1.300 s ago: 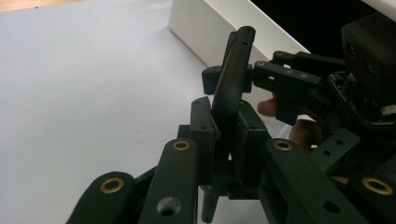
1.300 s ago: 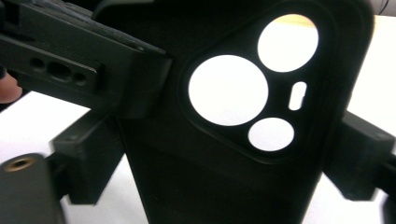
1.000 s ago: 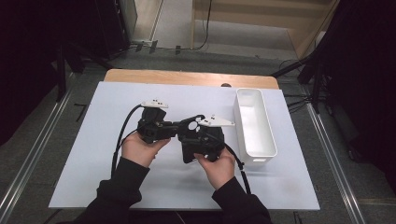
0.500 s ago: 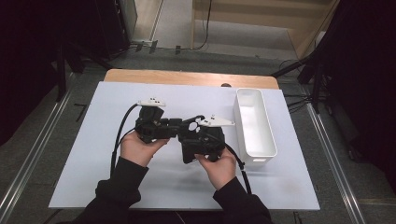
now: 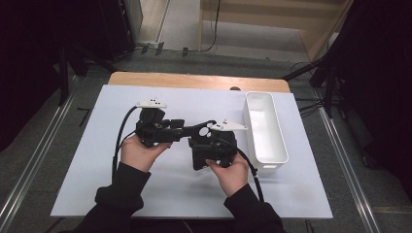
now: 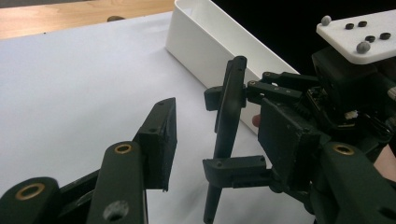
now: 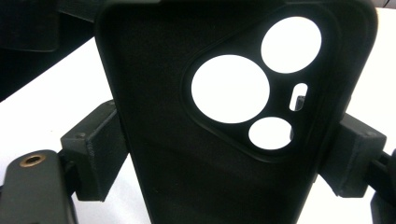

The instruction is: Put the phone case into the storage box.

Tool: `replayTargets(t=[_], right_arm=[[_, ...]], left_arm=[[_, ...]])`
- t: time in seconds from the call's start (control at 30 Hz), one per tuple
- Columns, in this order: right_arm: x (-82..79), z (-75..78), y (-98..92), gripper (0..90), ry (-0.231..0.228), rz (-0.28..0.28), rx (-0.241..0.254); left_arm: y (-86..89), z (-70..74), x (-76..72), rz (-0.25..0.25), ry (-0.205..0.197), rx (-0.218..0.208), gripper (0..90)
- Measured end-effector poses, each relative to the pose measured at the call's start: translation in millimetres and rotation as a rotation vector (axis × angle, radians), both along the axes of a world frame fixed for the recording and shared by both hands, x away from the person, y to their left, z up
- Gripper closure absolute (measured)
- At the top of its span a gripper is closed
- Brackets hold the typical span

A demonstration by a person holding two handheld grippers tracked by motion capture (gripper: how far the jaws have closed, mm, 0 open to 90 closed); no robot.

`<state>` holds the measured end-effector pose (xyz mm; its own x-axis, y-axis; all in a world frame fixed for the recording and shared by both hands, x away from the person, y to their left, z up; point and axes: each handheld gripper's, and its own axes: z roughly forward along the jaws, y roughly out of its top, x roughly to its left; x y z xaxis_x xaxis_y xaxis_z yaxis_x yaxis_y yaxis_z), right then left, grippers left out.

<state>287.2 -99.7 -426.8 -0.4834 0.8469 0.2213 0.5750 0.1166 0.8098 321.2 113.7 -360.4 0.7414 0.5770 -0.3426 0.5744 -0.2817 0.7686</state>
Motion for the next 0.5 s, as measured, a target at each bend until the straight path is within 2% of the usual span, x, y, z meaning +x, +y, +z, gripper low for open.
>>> replayTargets(t=[0.13, 0.5], right_arm=[[0.9, -1.0, -2.4, 12.4, 0.001, -0.007, -0.002], [3.0, -1.2, -12.4, 12.4, 0.007, -0.024, -0.007]], left_arm=[[1.9, -0.1, 0.9, 0.000, 0.006, 0.000, 43.6], [7.3, -8.0, 4.2, -0.033, -0.010, 0.009, 33.6]])
